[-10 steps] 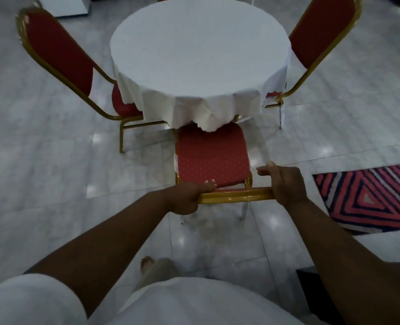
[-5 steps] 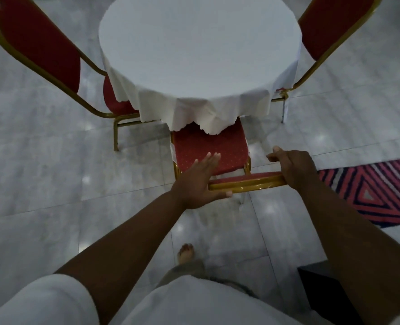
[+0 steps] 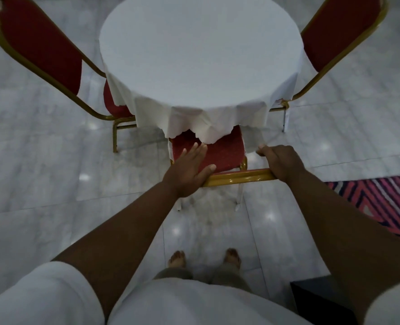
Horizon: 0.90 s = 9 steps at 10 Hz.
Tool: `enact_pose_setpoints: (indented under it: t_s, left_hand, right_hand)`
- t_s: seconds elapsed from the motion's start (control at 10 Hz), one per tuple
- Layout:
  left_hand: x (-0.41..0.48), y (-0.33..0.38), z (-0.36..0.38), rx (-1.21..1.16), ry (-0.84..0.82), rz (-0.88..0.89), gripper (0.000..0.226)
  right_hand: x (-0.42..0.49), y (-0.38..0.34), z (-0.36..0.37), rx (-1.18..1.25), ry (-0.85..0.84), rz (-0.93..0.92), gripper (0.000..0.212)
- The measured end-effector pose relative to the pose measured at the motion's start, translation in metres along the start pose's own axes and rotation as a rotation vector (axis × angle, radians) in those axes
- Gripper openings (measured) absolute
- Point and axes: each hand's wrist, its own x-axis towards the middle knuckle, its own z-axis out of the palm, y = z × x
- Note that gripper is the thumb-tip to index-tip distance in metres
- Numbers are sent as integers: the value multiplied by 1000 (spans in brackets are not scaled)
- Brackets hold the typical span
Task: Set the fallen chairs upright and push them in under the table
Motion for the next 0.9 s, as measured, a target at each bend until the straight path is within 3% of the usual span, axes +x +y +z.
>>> enact_pose_setpoints:
  t_s: [0.1,0.4,0.5,0.7,0.9]
  left_hand:
    - [-2,2,0,0,8,-15,70]
    - [-8,23,-7,-46,-41,-167,65]
    - [-9,28,-8,-64,-78,-227,66]
    - [2,19,-9,-95,-268,-342,82]
    - [63,37,-29,-57,-333,-190,70]
  right_hand:
    - [-1,3,0,51,5,42,76]
    - [-5,12,0,-65,-75,40,69]
    - [-8,7,-4,23,-29,47,63]
    - [-9,9,-14,264,-103,54,47]
    - [-1,17,-27,367,-14,178,50]
